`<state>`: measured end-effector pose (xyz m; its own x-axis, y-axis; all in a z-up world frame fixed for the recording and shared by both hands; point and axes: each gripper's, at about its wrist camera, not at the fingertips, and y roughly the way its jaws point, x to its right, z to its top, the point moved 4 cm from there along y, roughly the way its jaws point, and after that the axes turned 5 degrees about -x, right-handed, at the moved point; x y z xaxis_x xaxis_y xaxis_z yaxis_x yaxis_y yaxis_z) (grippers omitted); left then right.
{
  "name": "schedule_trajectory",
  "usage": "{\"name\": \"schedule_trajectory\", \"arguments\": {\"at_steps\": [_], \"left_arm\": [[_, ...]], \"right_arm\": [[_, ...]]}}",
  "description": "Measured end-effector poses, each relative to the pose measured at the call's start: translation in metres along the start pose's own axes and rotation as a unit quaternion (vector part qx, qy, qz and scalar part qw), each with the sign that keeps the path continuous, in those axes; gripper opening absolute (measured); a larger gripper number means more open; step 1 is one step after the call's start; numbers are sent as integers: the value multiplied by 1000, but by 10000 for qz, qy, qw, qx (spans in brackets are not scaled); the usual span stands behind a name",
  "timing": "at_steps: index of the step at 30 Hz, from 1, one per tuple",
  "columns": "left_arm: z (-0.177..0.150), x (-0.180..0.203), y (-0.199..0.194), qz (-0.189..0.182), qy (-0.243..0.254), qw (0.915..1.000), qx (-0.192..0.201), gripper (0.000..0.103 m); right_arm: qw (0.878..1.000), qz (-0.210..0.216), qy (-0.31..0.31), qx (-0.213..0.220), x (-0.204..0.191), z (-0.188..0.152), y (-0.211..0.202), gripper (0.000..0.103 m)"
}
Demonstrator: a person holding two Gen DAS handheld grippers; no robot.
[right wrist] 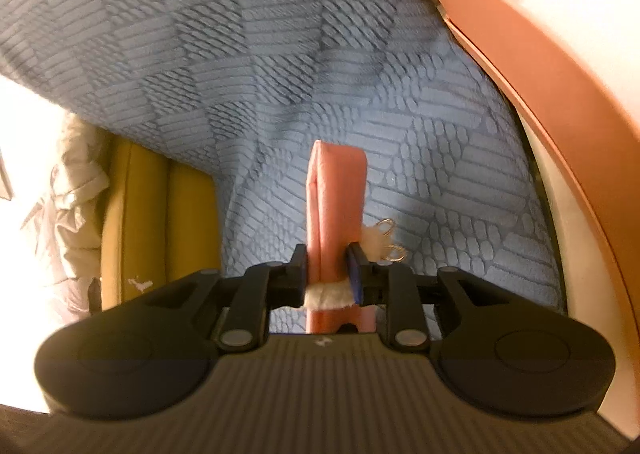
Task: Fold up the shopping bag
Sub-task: 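Push the hair tie further along the strip with the right gripper, then open the right gripper and withdraw it from the tied strip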
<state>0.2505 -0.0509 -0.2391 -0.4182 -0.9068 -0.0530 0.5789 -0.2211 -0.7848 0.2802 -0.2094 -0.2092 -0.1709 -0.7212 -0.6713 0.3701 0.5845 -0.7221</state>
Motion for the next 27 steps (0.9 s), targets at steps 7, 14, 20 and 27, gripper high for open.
{"name": "schedule_trajectory", "arguments": {"at_steps": [7,14,20,27], "left_arm": [[2,-12,2,-63,-378,9992,-76,11],[2,-12,3,-140,-432,9989,-98,11],[2,-12,3,-189,-456,9987,-130,12],[2,-13,8,-184,-454,9985,-236,13]], "right_arm": [[9979,439,379,-293,4,-16,-3,46],[9976,377,317,-485,2,-23,16,46],[9980,217,376,-466,6,-22,27,45],[9978,64,435,-501,12,-20,39,38]]}}
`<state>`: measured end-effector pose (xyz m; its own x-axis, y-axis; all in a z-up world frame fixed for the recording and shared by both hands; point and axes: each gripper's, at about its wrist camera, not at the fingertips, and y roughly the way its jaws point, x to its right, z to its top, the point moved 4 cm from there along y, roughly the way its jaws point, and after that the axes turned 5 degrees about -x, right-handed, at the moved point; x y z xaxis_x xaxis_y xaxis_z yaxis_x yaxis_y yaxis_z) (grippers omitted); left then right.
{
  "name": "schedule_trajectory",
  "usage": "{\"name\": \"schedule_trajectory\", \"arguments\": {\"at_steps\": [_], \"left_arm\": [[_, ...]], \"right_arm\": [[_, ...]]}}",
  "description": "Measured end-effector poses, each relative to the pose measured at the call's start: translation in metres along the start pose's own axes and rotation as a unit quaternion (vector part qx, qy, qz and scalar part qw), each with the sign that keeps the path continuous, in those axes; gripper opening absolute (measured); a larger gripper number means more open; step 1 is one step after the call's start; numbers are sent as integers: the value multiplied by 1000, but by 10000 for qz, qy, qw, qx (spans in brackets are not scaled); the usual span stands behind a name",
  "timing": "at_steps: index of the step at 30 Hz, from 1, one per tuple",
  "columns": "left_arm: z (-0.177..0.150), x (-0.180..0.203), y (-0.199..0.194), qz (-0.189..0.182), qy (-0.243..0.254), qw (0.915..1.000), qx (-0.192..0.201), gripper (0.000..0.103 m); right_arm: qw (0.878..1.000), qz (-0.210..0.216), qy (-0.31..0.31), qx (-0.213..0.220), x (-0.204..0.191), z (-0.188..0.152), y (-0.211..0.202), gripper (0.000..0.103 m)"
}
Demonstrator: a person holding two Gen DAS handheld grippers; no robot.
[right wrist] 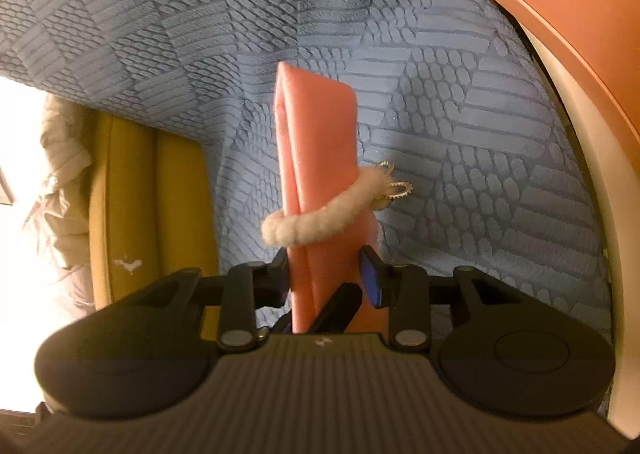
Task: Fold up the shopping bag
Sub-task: 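Open the right gripper and withdraw it from the tied strip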
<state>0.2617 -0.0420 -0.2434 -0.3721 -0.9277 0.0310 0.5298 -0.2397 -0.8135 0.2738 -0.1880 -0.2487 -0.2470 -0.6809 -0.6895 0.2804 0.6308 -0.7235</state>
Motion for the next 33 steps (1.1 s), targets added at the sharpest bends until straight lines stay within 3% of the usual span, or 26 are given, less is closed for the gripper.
{"name": "schedule_trajectory", "arguments": {"at_steps": [9,18,26,33], "left_arm": [[3,-5,1,-321,-315,9990,-72,33],[6,-17,-20,-712,-813,9940,168,47],[3,-35,-33,-827,-1258,9883,264,48],[5,-42,-24,-839,-1524,9847,95,48]], "right_arm": [[9995,-229,-168,101,0,2,2,13],[9967,-414,-557,410,-1,2,-16,11],[9899,-729,-938,776,-4,1,-48,11],[9784,-1308,-1484,602,-6,-16,-39,12]]}}
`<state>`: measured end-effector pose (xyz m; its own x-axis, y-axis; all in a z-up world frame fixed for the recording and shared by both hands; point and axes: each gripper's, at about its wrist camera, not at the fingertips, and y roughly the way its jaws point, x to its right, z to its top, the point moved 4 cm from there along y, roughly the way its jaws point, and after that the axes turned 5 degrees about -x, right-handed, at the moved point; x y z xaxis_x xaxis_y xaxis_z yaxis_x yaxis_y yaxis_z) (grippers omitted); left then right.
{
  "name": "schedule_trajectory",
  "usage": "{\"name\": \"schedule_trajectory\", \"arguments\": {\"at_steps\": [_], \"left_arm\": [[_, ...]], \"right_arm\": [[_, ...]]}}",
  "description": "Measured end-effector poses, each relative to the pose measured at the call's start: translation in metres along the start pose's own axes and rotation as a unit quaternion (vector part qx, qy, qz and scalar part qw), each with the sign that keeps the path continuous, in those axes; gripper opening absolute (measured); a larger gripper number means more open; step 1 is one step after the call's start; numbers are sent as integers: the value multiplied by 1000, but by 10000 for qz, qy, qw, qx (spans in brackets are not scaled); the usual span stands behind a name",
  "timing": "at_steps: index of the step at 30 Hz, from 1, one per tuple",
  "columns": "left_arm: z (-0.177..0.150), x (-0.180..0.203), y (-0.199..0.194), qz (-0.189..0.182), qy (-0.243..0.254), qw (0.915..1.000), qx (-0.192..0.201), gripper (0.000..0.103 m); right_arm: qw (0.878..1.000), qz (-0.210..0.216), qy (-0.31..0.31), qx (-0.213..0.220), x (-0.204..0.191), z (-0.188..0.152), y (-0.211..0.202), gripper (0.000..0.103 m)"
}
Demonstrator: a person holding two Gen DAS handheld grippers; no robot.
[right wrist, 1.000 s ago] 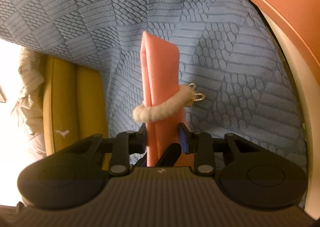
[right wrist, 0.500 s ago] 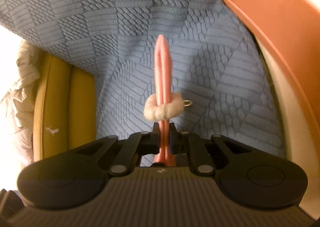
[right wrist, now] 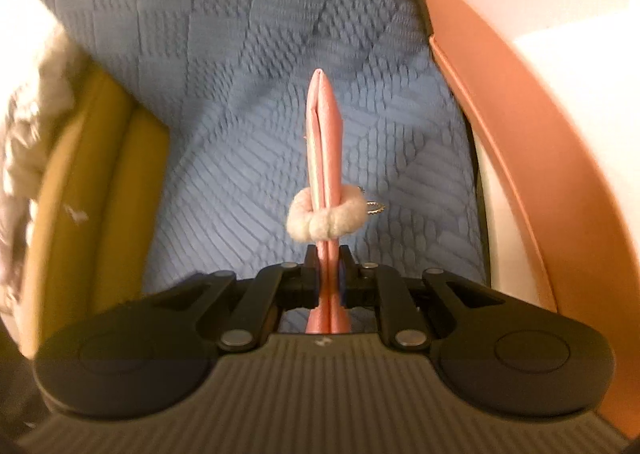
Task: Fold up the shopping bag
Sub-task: 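Open the right gripper and withdraw it from the tied strip, then carry the tied pink strip in the right gripper over the open pink box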
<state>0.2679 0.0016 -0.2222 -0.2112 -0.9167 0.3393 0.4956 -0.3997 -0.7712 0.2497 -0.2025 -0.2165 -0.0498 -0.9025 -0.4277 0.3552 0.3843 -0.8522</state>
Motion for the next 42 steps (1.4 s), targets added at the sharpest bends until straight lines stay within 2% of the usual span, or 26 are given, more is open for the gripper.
{"name": "schedule_trajectory", "arguments": {"at_steps": [3,7,9,11,15,16,18,20,26,33,42], "left_arm": [[-1,-1,4,110,-2,9999,-86,48],[0,-7,7,240,-86,9995,-161,48],[1,-12,8,284,-192,9992,-214,51],[3,-16,9,328,-311,9986,-260,63],[5,-21,5,412,-427,9980,-220,74],[5,-22,4,426,-437,9979,-217,79],[5,-20,-2,422,-426,9980,-201,79],[4,-16,-11,376,-390,9985,-104,85],[-3,7,-36,493,-282,9983,-156,90],[-5,42,-67,494,-168,9985,-178,94],[-8,78,-98,436,-168,9986,-243,95]], "right_arm": [[9997,-134,-152,-119,-3,-6,14,14],[9989,-278,-388,-2,-12,-8,21,15],[9984,-293,-487,58,-12,-9,25,15],[9989,-211,-399,84,-10,-7,26,14],[9993,-75,-293,200,-7,-4,13,13],[9994,-35,-267,227,-6,-3,8,13],[9994,-10,-242,260,-5,-3,0,13],[9992,-16,-294,276,-6,-6,-8,13],[9977,-167,-457,472,-11,-13,-49,13],[9962,-275,-494,666,-9,-25,-98,13],[9958,-211,-443,769,-5,-34,-150,13]]}}
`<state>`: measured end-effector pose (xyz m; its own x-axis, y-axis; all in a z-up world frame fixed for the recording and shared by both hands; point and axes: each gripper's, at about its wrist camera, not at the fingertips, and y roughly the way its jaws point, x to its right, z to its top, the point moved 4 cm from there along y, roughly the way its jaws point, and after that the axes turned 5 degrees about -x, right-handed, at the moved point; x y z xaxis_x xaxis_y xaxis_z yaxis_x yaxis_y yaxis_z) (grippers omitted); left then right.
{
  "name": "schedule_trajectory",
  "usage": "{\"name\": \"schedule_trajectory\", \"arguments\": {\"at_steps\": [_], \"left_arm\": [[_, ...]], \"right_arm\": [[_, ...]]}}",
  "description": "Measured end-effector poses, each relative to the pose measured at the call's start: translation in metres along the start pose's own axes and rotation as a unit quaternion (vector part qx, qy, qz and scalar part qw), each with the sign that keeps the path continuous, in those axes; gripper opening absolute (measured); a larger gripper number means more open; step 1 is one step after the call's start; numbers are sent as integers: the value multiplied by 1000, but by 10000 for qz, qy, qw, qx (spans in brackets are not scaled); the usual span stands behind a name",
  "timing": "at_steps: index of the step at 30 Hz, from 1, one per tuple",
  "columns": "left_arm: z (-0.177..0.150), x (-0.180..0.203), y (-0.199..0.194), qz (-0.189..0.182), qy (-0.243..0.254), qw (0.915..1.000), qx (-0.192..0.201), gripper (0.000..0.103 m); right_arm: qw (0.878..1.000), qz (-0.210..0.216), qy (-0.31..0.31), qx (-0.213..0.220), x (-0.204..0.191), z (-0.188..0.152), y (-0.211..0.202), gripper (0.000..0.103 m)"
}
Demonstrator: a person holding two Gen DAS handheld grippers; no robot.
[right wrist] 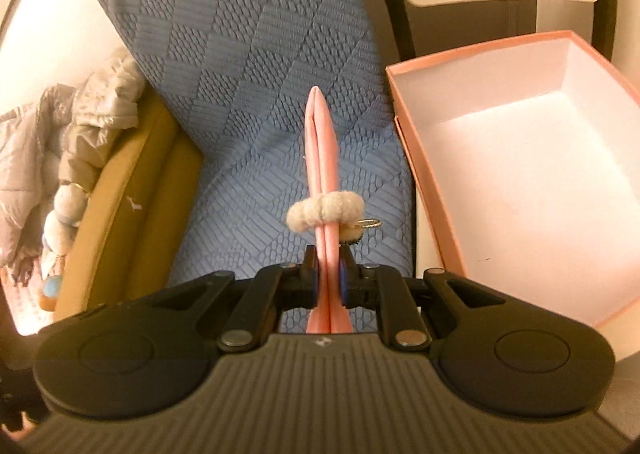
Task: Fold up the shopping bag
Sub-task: 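Carry the tied pink strip in the right gripper over the open pink box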
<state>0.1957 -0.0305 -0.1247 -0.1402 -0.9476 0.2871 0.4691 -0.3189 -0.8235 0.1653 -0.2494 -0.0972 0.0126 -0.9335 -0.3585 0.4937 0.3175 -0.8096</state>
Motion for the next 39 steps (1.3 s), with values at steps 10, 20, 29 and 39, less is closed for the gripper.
{"name": "schedule_trajectory", "arguments": {"at_steps": [10,20,29,39], "left_arm": [[15,43,-25,-101,204,9997,83,97],[29,87,-41,-331,363,9985,260,97],[44,135,-26,-473,559,9970,268,98],[44,169,19,-547,648,9964,24,98]], "right_arm": [[9999,12,-37,117,14,21,-47,13],[9993,12,-25,377,33,47,-87,13],[9988,-51,109,474,69,63,-107,13],[9982,-204,370,437,126,73,-87,13]]}}
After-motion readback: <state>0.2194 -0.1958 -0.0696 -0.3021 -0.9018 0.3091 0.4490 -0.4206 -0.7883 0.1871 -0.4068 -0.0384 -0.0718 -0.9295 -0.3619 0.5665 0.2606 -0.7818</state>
